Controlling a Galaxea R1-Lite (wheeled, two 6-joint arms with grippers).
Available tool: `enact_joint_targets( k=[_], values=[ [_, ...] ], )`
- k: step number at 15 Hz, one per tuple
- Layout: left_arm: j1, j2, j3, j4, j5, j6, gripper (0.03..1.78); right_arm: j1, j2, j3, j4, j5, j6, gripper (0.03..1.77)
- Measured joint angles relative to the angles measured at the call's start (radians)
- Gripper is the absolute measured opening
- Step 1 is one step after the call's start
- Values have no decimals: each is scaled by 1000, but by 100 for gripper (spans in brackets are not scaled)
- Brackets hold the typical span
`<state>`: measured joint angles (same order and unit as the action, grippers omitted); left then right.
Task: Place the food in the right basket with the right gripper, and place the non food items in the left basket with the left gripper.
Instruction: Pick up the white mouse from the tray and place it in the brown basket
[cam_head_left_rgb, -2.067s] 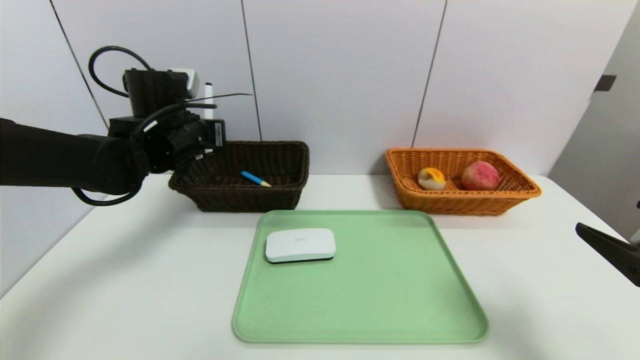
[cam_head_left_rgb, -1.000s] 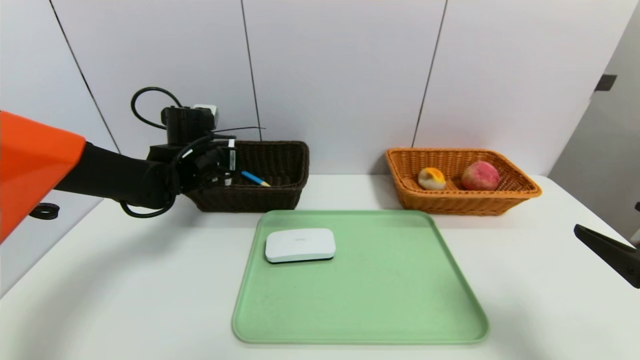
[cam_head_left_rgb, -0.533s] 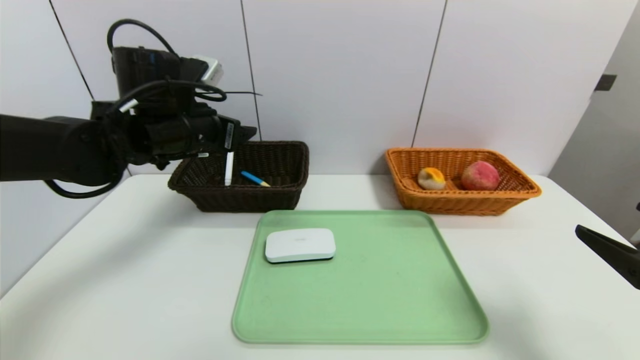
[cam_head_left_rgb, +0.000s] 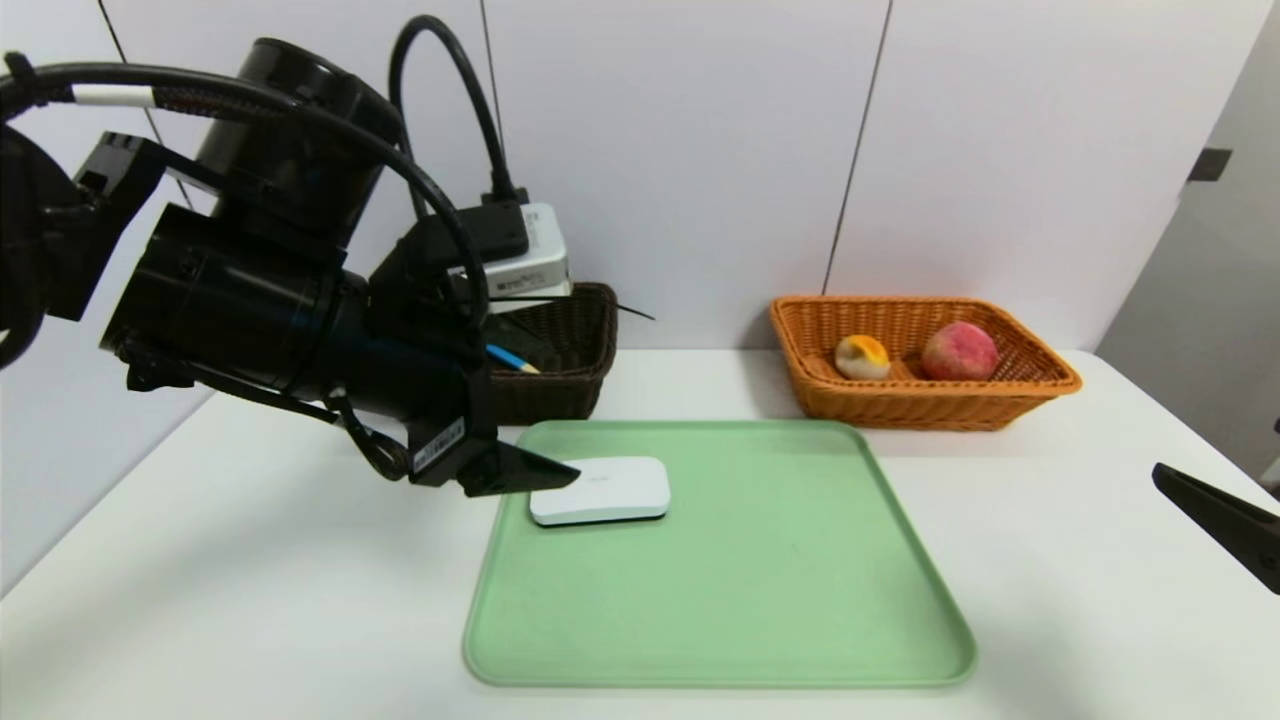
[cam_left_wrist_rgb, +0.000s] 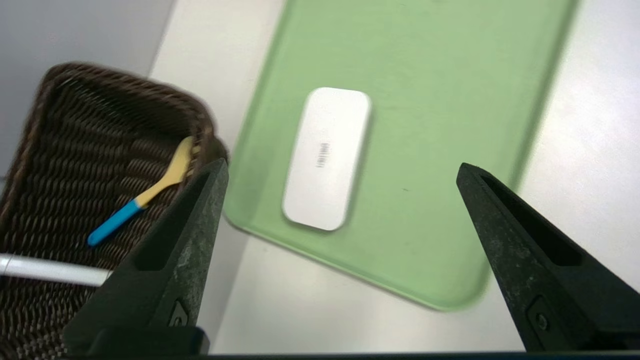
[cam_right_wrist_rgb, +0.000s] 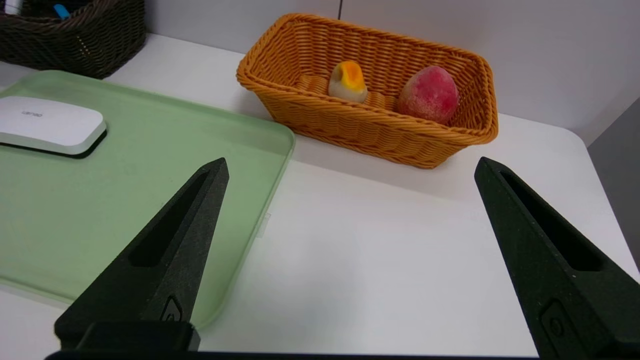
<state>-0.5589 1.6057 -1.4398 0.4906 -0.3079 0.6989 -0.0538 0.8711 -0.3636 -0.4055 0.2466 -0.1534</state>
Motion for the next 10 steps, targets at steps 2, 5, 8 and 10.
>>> enact_joint_targets(
  k=[2, 5, 8, 10],
  values=[
    [-20, 33, -71, 139, -2, 82, 164, 4, -13, 13, 4, 2, 1, 170],
    [-29, 116, -168, 260, -2, 170, 166, 27, -37, 30, 6, 7, 1, 170],
    [-27, 217, -239, 282, 0, 211, 167, 40, -51, 33, 5, 7, 6, 170],
    [-29, 272, -257, 283, 3, 231, 167, 41, -54, 35, 6, 11, 10, 170]
  ],
)
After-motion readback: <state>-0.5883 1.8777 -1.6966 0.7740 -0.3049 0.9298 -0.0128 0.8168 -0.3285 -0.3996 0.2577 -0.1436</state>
